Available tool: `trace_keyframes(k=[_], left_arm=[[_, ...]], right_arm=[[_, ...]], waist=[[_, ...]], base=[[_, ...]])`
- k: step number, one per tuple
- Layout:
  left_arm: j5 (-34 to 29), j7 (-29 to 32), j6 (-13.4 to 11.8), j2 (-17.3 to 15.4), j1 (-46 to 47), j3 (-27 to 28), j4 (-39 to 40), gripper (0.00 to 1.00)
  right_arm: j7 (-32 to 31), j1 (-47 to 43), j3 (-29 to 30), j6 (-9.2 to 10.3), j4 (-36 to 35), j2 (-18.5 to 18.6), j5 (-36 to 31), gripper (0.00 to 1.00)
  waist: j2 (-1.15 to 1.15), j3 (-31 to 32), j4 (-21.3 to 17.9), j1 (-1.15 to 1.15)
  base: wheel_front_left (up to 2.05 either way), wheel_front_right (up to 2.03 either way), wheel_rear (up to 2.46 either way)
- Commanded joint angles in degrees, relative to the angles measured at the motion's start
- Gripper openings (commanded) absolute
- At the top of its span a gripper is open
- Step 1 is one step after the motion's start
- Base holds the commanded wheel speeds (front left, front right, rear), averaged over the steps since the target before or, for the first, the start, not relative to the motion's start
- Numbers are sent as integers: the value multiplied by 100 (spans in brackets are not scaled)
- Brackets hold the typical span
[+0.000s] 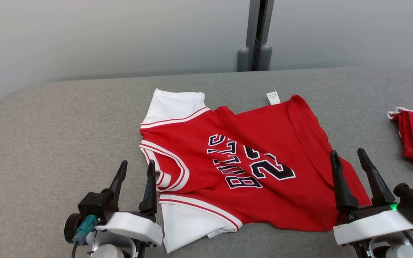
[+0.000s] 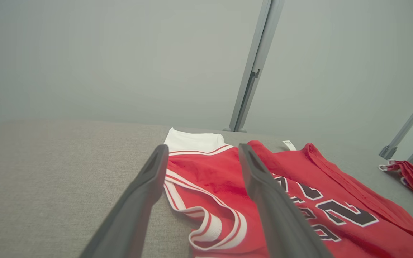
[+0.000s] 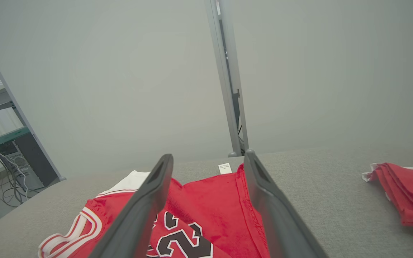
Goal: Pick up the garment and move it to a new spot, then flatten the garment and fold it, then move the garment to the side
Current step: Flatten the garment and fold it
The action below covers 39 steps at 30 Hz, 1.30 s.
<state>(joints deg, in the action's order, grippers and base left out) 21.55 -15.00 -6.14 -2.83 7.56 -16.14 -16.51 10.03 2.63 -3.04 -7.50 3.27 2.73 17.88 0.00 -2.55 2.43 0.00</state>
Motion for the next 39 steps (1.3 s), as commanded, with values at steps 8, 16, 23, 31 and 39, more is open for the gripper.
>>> trace_keyframes(k=[8, 16, 23, 31, 39], left_arm=[[-82, 296, -234, -274, 776, 297, -360, 100], [-254, 1054, -102, -826, 2085, 305, -980, 100], [-33, 2259, 357, -1417, 3380, 414, -1864, 100], [242, 3831, 835, -1930, 4429, 408, -2868, 100], [353, 4715, 1012, -2151, 4951, 330, -3337, 100]], right_arm=[[-160, 167, -225, 2, -571, 32, -285, 100], [-11, 401, -411, 2, -726, 30, -256, 100], [171, 585, -600, 2, -654, 31, -163, 100], [361, 760, -801, 2, -512, 30, -37, 100], [468, 888, -949, 2, -390, 30, 54, 100]], waist=[[0, -749, -613, 0], [0, -1364, -1172, 0], [0, -1702, -1623, 0], [0, -1967, -1922, 0], [0, -2132, -2019, 0]], base=[[0, 0, 0], [0, 0, 0], [0, 0, 0], [0, 0, 0], [0, 0, 0]])
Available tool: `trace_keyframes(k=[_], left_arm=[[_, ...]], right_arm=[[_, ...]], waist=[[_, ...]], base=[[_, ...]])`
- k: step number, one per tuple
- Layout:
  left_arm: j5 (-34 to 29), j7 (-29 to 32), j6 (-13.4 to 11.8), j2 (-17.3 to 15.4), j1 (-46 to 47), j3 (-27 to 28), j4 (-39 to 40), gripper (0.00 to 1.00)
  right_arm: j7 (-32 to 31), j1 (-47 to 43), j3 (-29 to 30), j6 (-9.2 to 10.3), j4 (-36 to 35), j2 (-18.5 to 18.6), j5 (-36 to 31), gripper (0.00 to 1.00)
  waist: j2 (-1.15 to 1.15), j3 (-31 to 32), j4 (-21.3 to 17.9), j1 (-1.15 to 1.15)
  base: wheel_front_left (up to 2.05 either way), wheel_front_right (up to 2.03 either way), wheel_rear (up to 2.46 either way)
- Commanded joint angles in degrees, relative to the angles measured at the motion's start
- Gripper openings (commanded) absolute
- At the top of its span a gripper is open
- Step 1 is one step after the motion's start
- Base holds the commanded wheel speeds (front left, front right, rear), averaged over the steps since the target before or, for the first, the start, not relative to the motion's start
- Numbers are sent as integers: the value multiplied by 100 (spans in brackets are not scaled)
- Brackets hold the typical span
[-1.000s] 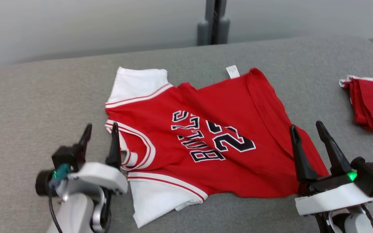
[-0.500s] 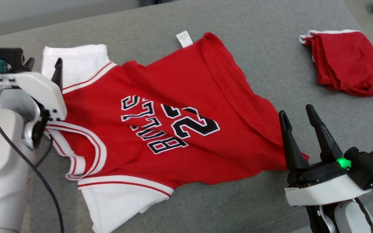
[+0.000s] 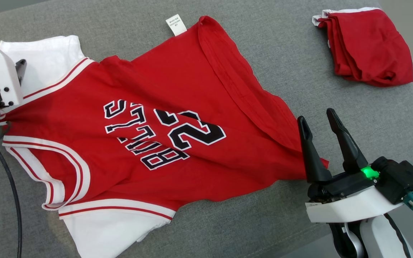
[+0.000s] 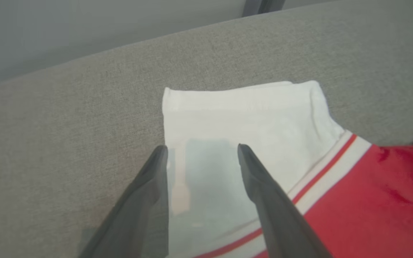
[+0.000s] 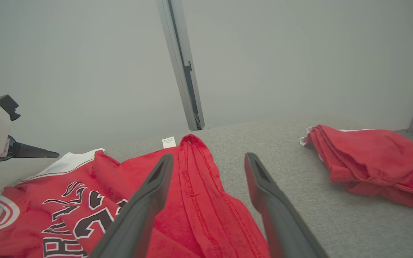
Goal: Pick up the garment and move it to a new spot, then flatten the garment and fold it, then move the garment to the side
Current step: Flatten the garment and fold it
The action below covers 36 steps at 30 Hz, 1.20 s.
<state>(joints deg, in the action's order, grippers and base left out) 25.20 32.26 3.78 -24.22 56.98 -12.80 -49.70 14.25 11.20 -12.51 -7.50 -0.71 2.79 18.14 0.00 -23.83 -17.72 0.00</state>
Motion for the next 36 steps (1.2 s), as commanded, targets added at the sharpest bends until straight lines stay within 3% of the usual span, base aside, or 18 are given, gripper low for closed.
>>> trace_keyframes(k=[1, 8, 13, 14, 16, 21, 27, 34, 35, 36], left_arm=[[-50, 56, 20, -31, 35, -53, -65, 100], [-261, 28, -166, -173, 159, -208, -305, 100], [-189, 124, -92, -180, 155, -233, -489, 100], [-101, 171, -7, -138, 150, -212, -540, 75], [-25, 143, 38, -94, 211, -184, -528, 0], [60, -124, 62, -135, 439, -117, -407, 0], [-371, -1283, -173, -269, 900, -262, -218, 0], [-723, -2220, -328, -237, 1477, -469, -479, 0], [-740, -2328, -364, -217, 1544, -484, -554, 17], [-750, -2423, -390, -195, 1600, -495, -632, 48]], right_arm=[[56, 45, -18, 2, 27, 26, 39, 100], [87, 172, -112, 2, 45, 26, 57, 100], [102, 224, -145, 2, 40, 25, 51, 100], [105, 225, -141, 2, 41, 26, 46, 100], [101, 222, -135, 2, 43, 25, 45, 100], [103, 271, -152, 2, 54, 25, 34, 100], [104, 372, -184, 2, 21, 24, 53, 100], [104, 475, -289, 2, -4, 26, 97, 100], [105, 481, -306, 2, -2, 25, 111, 100], [105, 482, -317, 2, 3, 25, 107, 100]], waist=[[0, -18, -10, 0], [0, -176, -58, 0], [0, -237, -79, 0], [0, -259, -77, 0], [0, -283, -67, 0], [0, -339, -49, 0], [0, -439, -49, 0], [0, -530, -98, 0], [0, -531, -102, 0], [0, -529, -103, 0]], base=[[0, 0, 0], [0, 0, 0], [0, 0, 0], [0, 0, 0], [0, 0, 0], [0, 0, 0], [0, 0, 0], [0, 0, 0], [0, 0, 0], [0, 0, 0]])
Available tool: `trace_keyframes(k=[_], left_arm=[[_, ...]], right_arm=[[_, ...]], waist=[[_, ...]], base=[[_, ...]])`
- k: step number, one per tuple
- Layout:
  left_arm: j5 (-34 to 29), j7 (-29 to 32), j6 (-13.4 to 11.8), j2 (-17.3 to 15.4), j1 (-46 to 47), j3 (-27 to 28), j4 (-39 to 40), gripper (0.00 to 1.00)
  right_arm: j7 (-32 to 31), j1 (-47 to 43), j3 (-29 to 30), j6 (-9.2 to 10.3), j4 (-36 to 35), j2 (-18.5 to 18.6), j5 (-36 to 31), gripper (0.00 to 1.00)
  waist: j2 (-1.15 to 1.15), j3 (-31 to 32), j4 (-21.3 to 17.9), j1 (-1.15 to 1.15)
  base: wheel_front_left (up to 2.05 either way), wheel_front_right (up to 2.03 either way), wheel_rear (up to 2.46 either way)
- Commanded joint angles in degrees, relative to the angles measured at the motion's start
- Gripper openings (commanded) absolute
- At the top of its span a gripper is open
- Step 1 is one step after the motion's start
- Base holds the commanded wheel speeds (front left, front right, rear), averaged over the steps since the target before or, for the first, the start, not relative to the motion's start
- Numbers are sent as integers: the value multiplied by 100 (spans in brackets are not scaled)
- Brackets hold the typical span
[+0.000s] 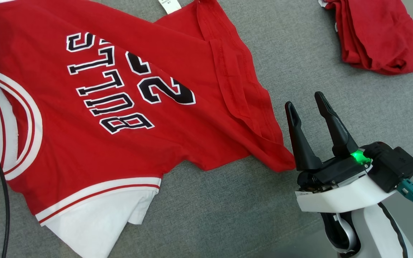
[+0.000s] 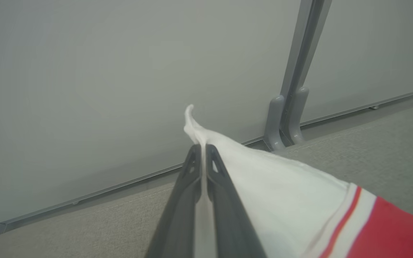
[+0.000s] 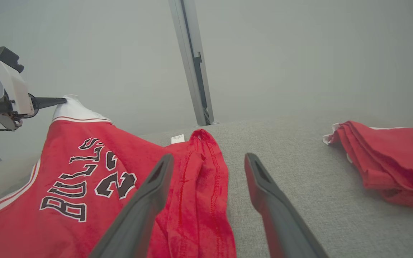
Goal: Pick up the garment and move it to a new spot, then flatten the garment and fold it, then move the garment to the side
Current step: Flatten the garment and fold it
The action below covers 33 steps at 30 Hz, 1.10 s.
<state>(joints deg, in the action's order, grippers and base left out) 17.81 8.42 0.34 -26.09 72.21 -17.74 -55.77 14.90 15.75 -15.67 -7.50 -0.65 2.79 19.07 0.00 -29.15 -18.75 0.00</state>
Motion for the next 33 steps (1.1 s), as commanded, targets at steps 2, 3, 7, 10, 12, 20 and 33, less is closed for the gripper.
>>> trace_keyframes(k=[2, 3, 7, 10, 12, 20, 33], left_arm=[[21, -144, -55, 62, 138, -3, -223, 100], [22, -195, -53, 84, 150, -18, -312, 100], [39, -644, -125, 146, 240, 1, -549, 100], [132, -1091, -145, 264, 182, 76, -610, 100], [241, -1377, -81, 376, 51, 134, -613, 100], [638, -2183, 270, 927, -687, 284, -444, 100], [807, -2362, 17, 1657, -3550, 607, 1767, 100]], right_arm=[[39, 36, -18, 2, 14, 25, 32, 100], [40, 40, -28, 2, 23, 25, 33, 100], [39, 48, 2, 2, 49, 25, -5, 100], [40, 39, 74, 2, 71, 26, -70, 100], [40, 6, 143, 2, 98, 27, -113, 100], [-2, -222, 585, 2, 219, 29, -402, 100], [-415, -931, 1245, 2, -48, 29, -591, 100]], waist=[[0, 23, 11, 0], [0, 36, 26, 0], [0, 143, 144, 0], [0, 296, 307, 0], [0, 448, 450, 0], [0, 1224, 1213, 0], [0, 2342, 2152, 0]], base=[[0, 0, 0], [0, 0, 0], [0, 0, 0], [0, 0, 0], [0, 0, 0], [0, 0, 0], [0, 0, 0]])
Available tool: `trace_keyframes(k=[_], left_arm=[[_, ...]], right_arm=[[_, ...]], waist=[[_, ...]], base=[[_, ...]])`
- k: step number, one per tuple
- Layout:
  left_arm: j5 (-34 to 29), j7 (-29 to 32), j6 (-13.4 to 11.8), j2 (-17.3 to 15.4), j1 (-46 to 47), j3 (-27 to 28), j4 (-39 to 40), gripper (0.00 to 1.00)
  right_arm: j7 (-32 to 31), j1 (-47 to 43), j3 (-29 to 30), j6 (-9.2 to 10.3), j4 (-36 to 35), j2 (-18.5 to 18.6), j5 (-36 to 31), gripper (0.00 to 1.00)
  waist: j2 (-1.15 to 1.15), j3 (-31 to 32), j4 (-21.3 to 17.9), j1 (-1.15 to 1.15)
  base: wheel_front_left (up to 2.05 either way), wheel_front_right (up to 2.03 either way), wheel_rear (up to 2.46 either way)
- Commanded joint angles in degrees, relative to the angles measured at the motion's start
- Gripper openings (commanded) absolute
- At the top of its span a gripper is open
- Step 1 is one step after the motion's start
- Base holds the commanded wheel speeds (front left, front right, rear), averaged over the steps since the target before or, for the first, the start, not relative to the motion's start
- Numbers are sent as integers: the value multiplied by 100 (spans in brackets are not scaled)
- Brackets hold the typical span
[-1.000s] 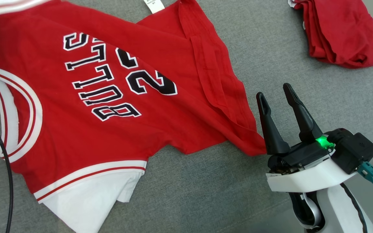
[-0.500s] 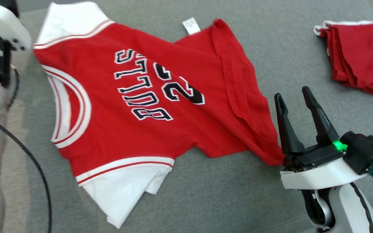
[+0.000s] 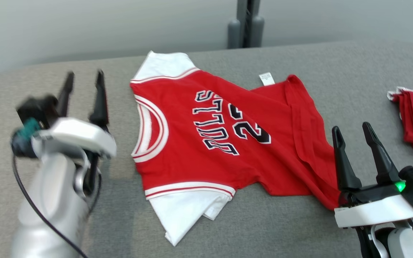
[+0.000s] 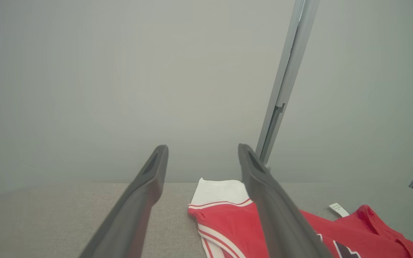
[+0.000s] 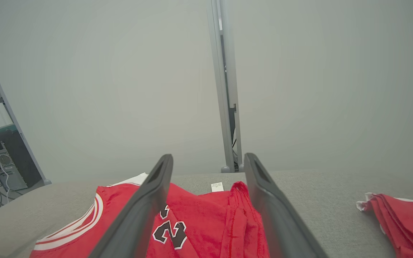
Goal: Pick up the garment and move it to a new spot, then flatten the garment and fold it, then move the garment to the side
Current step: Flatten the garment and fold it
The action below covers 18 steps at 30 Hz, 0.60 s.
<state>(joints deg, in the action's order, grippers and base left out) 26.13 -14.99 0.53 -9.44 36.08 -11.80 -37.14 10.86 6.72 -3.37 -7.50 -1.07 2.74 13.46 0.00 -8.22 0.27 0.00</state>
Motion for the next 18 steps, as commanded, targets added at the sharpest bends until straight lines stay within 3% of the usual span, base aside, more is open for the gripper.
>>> trace_keyframes(k=[1, 8, 14, 18], left_arm=[[-76, -22, -34, 37, -212, 2, 144, 100], [-129, -23, -154, 335, -1861, -150, 1223, 100], [-253, -25, -249, 426, -2516, -377, 1500, 100], [-317, 63, -163, 484, -2743, -681, 1479, 100]], right_arm=[[-28, -79, 31, 2, -31, 33, -29, 100], [-177, -335, 89, 2, -179, 32, 1, 100], [-280, -379, 95, 2, -323, 32, -33, 100], [-316, -405, 85, 2, -379, 32, -40, 100]], waist=[[0, 301, 298, 0], [0, 592, 515, 0], [0, 609, 574, 0], [0, 565, 584, 0]], base=[[0, 0, 0], [0, 0, 0], [0, 0, 0], [0, 0, 0]])
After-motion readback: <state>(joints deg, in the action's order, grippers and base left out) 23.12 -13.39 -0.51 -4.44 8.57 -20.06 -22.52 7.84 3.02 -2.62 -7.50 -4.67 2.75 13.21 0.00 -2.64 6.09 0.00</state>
